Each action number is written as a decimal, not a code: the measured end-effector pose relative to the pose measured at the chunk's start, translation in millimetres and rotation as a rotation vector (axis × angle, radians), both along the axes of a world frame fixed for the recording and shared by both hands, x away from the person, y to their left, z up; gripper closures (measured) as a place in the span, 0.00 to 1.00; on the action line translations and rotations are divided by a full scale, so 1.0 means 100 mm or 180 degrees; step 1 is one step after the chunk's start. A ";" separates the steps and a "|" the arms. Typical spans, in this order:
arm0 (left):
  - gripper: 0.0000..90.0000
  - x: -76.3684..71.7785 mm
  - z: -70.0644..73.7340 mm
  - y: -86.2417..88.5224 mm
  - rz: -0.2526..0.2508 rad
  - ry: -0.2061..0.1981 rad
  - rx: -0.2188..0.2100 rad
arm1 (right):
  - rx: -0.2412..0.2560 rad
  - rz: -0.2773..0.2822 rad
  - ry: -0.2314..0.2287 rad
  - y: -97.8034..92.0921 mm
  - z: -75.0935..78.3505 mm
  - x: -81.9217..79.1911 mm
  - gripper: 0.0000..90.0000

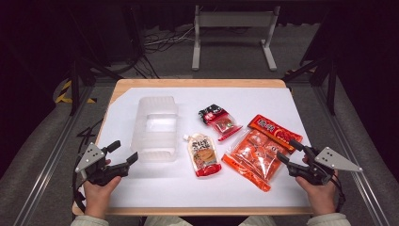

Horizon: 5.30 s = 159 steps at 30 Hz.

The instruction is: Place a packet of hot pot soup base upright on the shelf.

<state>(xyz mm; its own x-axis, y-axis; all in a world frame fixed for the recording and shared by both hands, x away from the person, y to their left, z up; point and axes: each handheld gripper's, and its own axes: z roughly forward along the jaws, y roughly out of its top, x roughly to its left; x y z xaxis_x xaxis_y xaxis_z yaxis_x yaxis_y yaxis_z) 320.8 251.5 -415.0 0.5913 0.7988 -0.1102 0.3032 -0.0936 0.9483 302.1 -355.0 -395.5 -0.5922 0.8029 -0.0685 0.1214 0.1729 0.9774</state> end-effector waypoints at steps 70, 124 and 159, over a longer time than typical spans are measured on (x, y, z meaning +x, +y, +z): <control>0.20 0.03 -0.07 -0.02 0.0111 0.0128 0.0099 | -0.0077 -0.0850 0.0889 -0.62 -0.22 0.86 0.32; 0.20 -0.06 -0.10 0.05 0.0197 0.0166 0.0127 | 0.0557 -0.0252 0.1581 -0.59 -0.40 1.06 0.59; 0.16 -0.04 -0.01 -0.01 0.0240 0.0072 0.0094 | -0.0035 -0.0489 0.1097 -0.46 0.01 0.88 1.00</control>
<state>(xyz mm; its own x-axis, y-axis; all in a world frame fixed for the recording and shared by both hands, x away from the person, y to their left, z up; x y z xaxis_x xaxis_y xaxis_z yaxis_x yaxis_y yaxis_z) 317.2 250.8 -416.1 0.5269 0.8441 -0.0987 0.3319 -0.0975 0.9383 390.4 -400.9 -394.5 -0.4547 0.8845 0.1047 0.4681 0.1373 0.8729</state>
